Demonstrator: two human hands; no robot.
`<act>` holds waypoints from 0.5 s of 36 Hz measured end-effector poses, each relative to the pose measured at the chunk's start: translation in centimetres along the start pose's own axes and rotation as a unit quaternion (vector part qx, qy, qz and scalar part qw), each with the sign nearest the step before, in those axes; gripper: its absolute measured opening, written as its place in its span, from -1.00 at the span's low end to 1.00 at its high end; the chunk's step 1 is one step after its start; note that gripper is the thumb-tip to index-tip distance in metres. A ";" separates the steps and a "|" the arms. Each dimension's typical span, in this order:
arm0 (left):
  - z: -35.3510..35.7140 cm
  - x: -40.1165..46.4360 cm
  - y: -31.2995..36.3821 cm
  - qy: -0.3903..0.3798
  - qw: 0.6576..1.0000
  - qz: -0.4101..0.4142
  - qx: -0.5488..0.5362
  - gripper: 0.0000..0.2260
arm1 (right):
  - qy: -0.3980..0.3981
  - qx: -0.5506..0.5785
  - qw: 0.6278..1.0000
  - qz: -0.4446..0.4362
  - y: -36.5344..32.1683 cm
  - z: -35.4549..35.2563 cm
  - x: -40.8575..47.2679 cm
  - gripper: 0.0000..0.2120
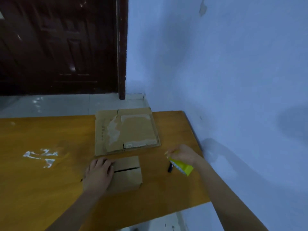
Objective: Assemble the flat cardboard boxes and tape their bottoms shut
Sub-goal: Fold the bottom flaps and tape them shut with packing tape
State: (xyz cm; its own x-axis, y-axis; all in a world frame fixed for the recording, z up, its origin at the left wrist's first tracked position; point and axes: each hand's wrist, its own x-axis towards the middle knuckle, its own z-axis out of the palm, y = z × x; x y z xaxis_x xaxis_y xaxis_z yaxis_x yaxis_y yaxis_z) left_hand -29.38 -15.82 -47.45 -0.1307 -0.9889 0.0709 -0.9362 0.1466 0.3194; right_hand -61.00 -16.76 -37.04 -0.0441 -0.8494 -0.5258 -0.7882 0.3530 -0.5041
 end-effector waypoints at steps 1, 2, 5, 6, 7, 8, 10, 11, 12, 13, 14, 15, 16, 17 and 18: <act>-0.1 0.1 0.1 -0.033 0.999 -0.014 -0.007 -0.80 | -0.017 -0.002 1.000 -0.018 -0.8 0.3 -0.2 -0.80; -0.3 0.3 0.0 -0.044 0.999 -0.009 -0.018 -0.78 | -0.024 0.003 0.999 -0.033 -1.7 0.6 -0.4 -0.76; -1.3 0.5 0.1 -0.055 0.994 0.019 -0.090 -0.78 | -0.046 0.000 0.995 -0.090 -5.5 1.6 -2.0 -0.63; -2.0 0.5 0.5 -0.045 0.990 0.033 -0.131 -0.77 | -0.062 0.005 0.992 -0.107 -6.5 2.0 -2.4 -0.62; -2.7 0.4 0.9 -0.041 0.983 0.046 -0.172 -0.75 | -0.082 0.013 0.989 -0.121 -7.4 2.4 -2.8 -0.63; -3.5 0.2 1.3 -0.045 0.975 0.056 -0.209 -0.72 | -0.101 0.024 0.986 -0.133 -8.3 2.8 -3.2 -0.64; -4.7 -0.3 2.1 -0.069 0.951 0.057 -0.296 -0.59 | -0.129 0.046 0.978 -0.154 -9.7 3.6 -3.8 -0.66; -5.1 -0.5 2.3 -0.081 0.931 0.040 -0.354 -0.54 | -0.137 0.054 0.975 -0.166 -10.3 4.0 -3.9 -0.65; -5.5 -0.6 2.4 -0.089 0.904 0.008 -0.417 -0.53 | -0.141 0.064 0.972 -0.175 -10.7 4.3 -4.1 -0.62; -5.7 -0.5 2.4 -0.099 0.872 -0.040 -0.477 -0.54 | -0.142 0.072 0.971 -0.181 -11.1 4.6 -4.2 -0.59; -5.9 -0.4 2.5 -0.111 0.838 -0.094 -0.526 -0.56 | -0.146 0.082 0.969 -0.184 -11.4 4.8 -4.3 -0.57; -6.1 -0.3 2.5 -0.126 0.804 -0.148 -0.563 -0.57 | -0.150 0.089 0.967 -0.185 -11.6 5.0 -4.4 -0.56; -6.2 -0.1 2.5 -0.143 0.772 -0.191 -0.589 -0.58 | -0.153 0.094 0.965 -0.190 -11.9 5.1 -4.4 -0.55; -6.3 0.3 2.4 -0.158 0.744 -0.221 -0.610 -0.58 | -0.155 0.093 0.964 -0.195 -12.1 5.2 -4.5 -0.55; -6.5 0.5 2.2 -0.175 0.715 -0.239 -0.633 -0.60 | -0.155 0.090 0.964 -0.199 -12.3 5.3 -4.5 -0.55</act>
State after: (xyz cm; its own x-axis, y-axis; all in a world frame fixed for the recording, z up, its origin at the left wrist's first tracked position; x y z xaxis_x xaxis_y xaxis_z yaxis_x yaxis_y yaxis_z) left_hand -29.36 -15.82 -40.56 -0.1757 -0.8463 -0.5029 0.1168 -0.5251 0.8430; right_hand -47.84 -15.19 -32.06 0.4469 -0.7835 -0.4318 -0.5846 0.1096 -0.8039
